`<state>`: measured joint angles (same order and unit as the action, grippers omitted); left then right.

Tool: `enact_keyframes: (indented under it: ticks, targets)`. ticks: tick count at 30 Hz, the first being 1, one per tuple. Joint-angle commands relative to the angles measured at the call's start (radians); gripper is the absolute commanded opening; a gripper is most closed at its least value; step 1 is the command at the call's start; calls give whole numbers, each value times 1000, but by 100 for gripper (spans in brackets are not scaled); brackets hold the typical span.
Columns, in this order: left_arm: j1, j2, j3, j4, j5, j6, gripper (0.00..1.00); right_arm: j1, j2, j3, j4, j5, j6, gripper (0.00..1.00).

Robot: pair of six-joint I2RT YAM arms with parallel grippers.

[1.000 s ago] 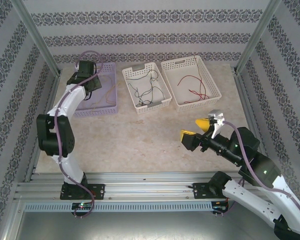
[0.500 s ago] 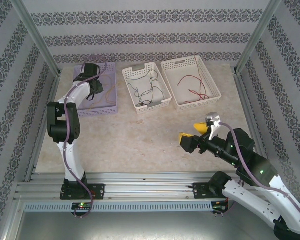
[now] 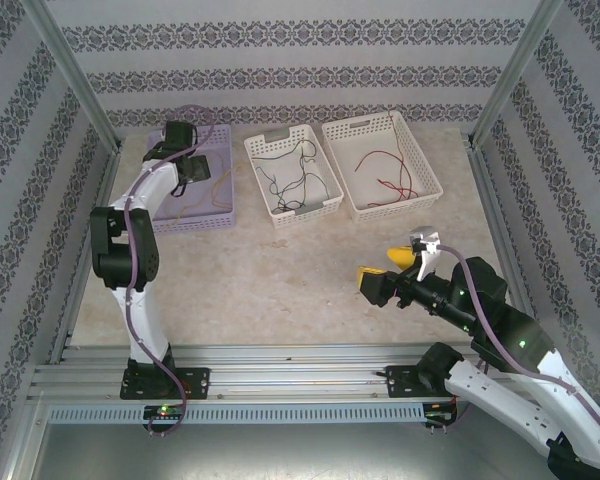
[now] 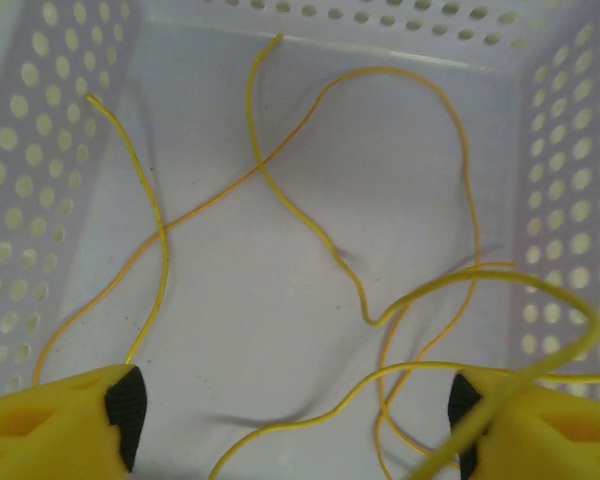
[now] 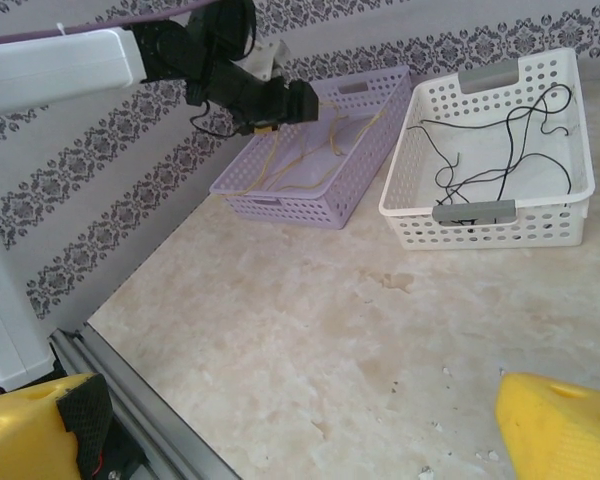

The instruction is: Untangle the cables

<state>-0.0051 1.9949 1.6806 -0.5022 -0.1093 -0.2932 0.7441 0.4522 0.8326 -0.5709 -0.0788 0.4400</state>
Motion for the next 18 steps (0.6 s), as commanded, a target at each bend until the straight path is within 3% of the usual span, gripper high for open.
enact_keyframes:
  ticks: [1,11,18]
  targets:
    - [8,-84,36,-8,31,2,85,9,-7,9,-26,10,7,98]
    - [7,-203,-31,13,47,-32,99,9,-20,-6,-30,2,18,98]
    - [7,-247,-77,20,53,-70,100,9,-16,-21,-19,4,21,98]
